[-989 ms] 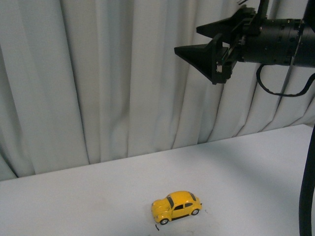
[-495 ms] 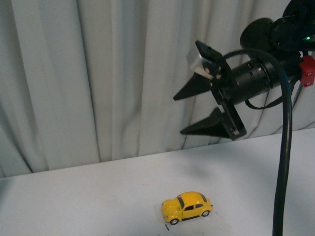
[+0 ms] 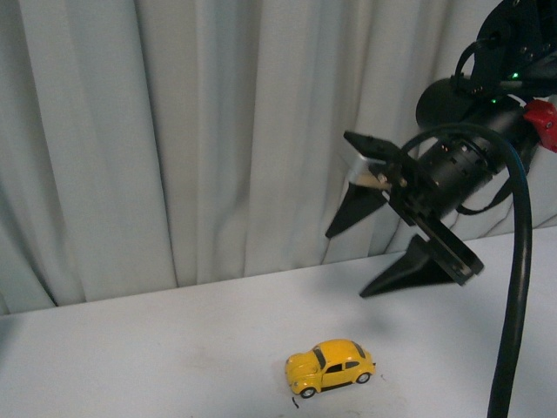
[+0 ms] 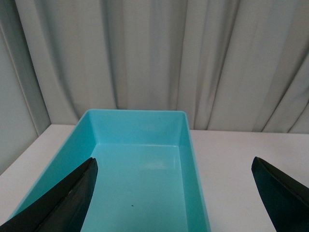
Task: Wind up and store yellow beetle toy
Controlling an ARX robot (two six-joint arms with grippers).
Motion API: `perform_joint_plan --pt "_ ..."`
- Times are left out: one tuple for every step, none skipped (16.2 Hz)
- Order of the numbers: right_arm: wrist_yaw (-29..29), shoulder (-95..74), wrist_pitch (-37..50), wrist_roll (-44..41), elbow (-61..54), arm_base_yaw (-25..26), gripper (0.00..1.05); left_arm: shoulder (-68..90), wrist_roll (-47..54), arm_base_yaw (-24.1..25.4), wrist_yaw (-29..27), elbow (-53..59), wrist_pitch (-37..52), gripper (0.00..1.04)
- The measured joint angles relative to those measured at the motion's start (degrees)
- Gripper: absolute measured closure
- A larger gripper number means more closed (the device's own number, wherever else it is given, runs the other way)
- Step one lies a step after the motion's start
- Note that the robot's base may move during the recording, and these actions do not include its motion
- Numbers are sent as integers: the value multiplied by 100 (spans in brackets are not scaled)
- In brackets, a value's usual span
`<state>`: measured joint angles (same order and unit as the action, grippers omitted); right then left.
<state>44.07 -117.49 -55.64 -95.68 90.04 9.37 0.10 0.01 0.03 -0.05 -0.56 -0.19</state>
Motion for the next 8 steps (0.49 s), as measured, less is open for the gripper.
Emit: perform_joint_plan --pt "-133 -33 -79 -83 -24 -9 7 0 0 0 0 0 0 7" --pt "-205 -46 -39 -133 -61 -17 7 0 0 0 2 0 0 7" --pt "-280 -57 -79 -175 -66 -37 7 0 0 0 2 0 0 7" --pt "-363 -70 -168 -199 -63 -37 7 0 0 0 0 0 2 7" --pt "-450 -79 -297 -225 -66 -42 7 0 -2 0 2 0 2 7" --pt "-503 -81 -302 -254 -85 -59 7 0 -2 0 2 0 0 7" --pt "-627 -81 -223 -282 -125 -81 7 0 0 0 2 0 0 7" --pt "-885 -81 22 -304 -238 -116 7 0 -2 0 -2 0 2 7"
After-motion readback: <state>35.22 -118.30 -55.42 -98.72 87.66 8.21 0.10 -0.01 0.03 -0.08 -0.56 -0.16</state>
